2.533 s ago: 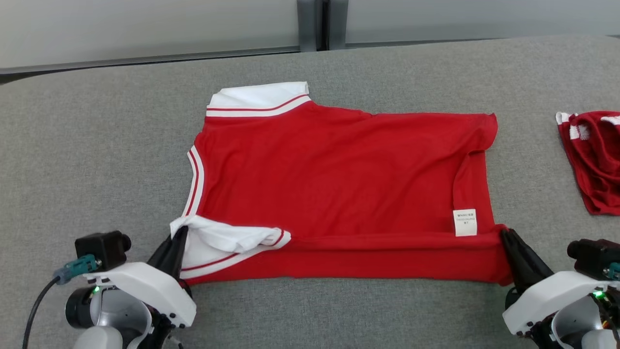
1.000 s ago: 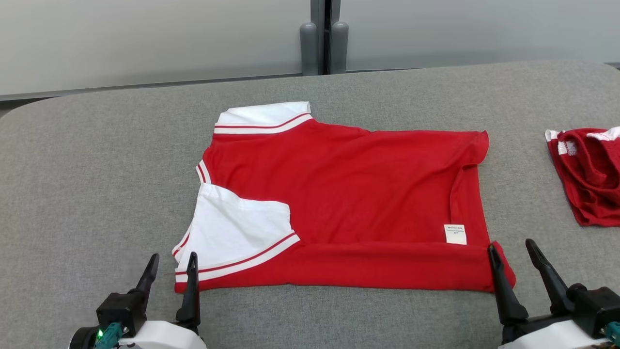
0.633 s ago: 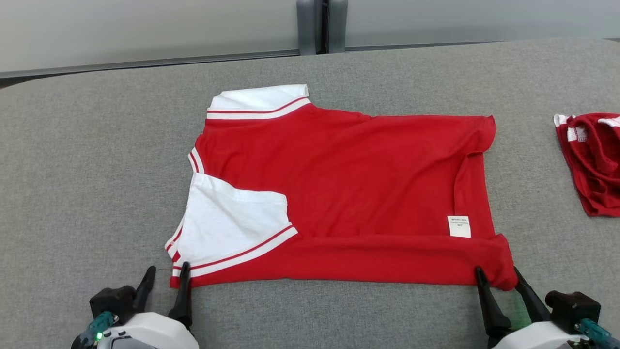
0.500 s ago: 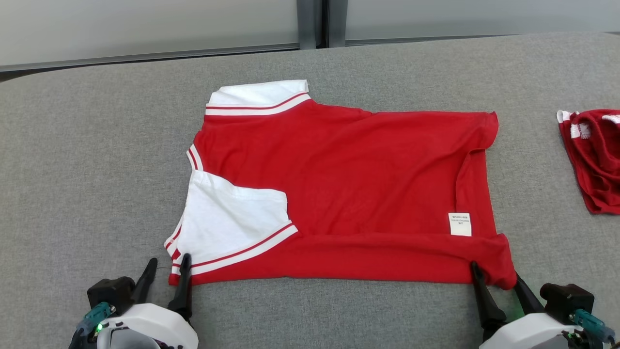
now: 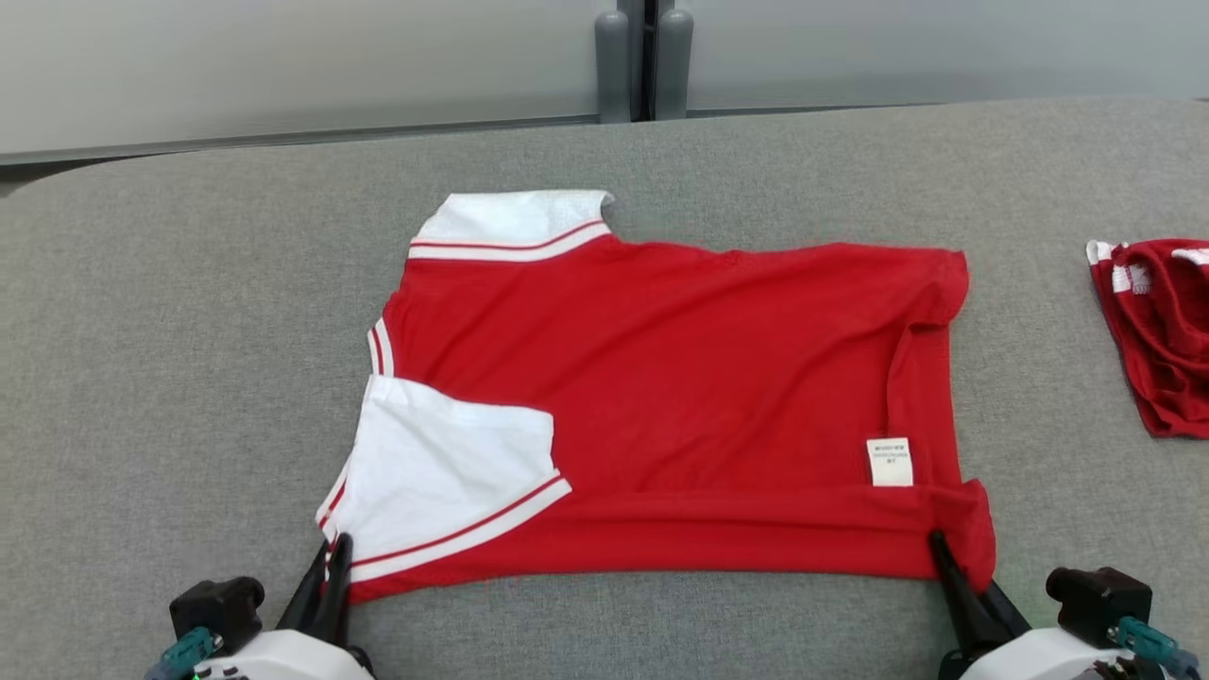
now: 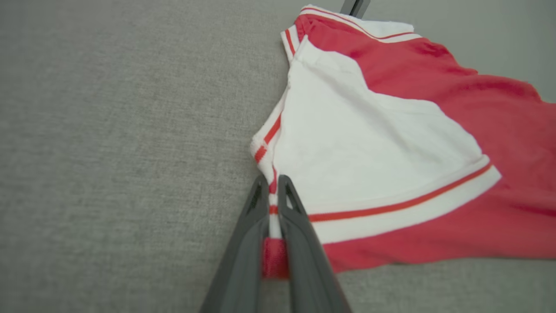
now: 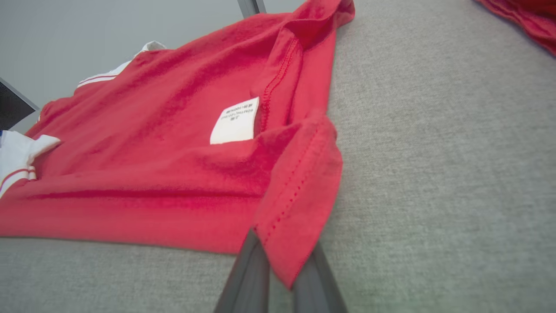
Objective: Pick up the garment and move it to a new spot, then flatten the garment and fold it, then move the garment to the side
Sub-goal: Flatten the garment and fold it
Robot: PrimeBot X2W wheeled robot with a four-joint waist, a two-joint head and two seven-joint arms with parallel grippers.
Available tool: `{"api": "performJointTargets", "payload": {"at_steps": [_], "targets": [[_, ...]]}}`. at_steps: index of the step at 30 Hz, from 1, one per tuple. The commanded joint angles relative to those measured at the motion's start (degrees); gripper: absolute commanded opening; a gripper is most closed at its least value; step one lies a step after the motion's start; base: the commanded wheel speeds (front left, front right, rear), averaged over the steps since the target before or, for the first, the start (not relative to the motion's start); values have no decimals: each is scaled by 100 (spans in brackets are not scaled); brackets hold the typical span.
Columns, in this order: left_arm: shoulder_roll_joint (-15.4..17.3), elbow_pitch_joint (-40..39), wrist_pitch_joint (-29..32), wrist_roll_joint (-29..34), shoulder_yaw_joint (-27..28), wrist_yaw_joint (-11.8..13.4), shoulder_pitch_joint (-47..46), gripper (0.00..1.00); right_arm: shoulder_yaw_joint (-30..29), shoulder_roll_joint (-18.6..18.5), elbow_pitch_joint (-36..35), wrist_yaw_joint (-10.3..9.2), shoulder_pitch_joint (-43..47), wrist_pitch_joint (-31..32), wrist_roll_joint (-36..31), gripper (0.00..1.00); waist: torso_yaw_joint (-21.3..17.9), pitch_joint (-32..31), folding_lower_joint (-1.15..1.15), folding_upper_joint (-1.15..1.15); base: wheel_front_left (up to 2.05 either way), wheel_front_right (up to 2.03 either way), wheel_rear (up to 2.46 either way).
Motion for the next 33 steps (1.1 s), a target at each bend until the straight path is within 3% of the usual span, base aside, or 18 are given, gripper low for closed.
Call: {"api": "performJointTargets", "payload": {"at_steps": [1,12,13,14,15,24,33], "targets": [[97,-55,9,-46,61,64,145,0,6,-86,-70,-12,104,35,40,0,23,-100,0,0,0,0,0],[127,-853,464,-201,59,309,1149,0,-215,-266,-532,-13,951,621,239,0,194,-444,0,0,0,0,0],[135,-893,476,-175,41,334,1153,10,-242,-248,-590,-13,979,657,243,15,200,-447,0,0,0,0,0],[121,-939,479,-157,32,363,1154,58,-264,-213,-650,-13,1001,697,241,47,197,-462,0,0,0,0,0],[112,-999,437,-123,28,392,1135,100,-318,-190,-714,-13,1011,687,230,100,190,-470,0,0,0,0,0],[253,-1705,-294,519,69,869,772,100,-1046,-87,-1857,-7,757,337,-509,100,87,-584,0,0,0,0,0],[449,-2364,-256,1065,-116,1142,450,100,-1176,88,-3014,-7,668,864,-1214,100,18,-691,0,0,0,0,0]]}}
